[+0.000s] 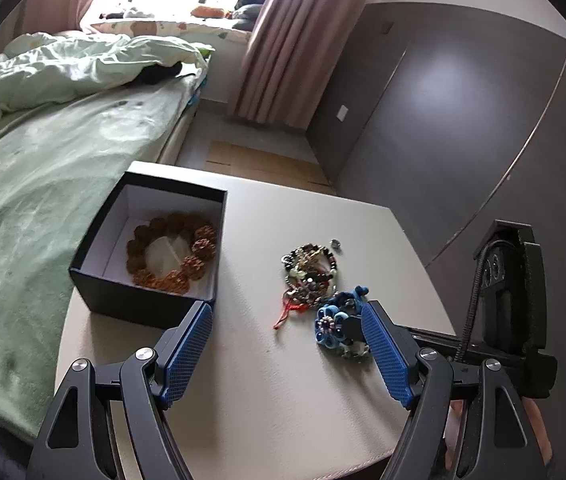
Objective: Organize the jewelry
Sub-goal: 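Close the right tool on the blue beaded bracelet in the pile, then lift the blue beaded bracelet out of the pile with the right tool, then grasp the dark grey bead bracelet with the left tool, then drop the grey bracelet into the box with the left tool while the right tool carries the blue bracelet, then open the right tool over the box to release the blue bracelet, then grasp a multicolour bead bracelet from the pile with the left tool, then lift the held bracelet and carry it over the black box with the left tool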
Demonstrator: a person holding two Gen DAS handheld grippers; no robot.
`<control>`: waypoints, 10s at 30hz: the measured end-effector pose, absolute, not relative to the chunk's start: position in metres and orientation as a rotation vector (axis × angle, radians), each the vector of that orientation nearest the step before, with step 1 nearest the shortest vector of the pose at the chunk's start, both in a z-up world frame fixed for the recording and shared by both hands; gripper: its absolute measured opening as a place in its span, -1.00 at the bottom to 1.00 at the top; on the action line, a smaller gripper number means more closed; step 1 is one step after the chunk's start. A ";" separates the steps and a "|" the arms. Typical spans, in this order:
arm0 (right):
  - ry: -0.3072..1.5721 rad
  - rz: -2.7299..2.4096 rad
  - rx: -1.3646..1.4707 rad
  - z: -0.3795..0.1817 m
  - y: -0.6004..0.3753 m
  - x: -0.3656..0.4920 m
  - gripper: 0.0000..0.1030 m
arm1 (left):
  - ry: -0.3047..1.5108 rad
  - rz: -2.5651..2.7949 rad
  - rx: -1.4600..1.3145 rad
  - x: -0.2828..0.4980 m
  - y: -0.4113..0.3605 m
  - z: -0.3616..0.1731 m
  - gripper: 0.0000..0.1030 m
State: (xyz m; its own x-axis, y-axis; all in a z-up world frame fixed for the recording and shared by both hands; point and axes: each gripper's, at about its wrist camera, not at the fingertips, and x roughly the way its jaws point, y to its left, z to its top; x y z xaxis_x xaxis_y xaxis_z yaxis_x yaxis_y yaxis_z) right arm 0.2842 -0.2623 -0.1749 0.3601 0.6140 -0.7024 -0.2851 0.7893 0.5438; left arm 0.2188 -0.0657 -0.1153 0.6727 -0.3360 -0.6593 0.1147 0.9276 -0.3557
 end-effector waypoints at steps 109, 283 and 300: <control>0.760 0.777 0.701 -0.124 -0.278 0.287 -0.68 | 0.706 -0.182 -0.101 0.254 -0.071 -0.046 -0.82; 1.060 0.394 0.639 -0.190 -0.252 0.352 -0.59 | 0.813 -0.313 -0.105 0.300 -0.031 -0.061 -0.85; 0.960 0.351 0.652 -0.161 -0.268 0.333 -0.95 | 0.785 -0.301 -0.192 0.288 0.005 -0.065 -0.85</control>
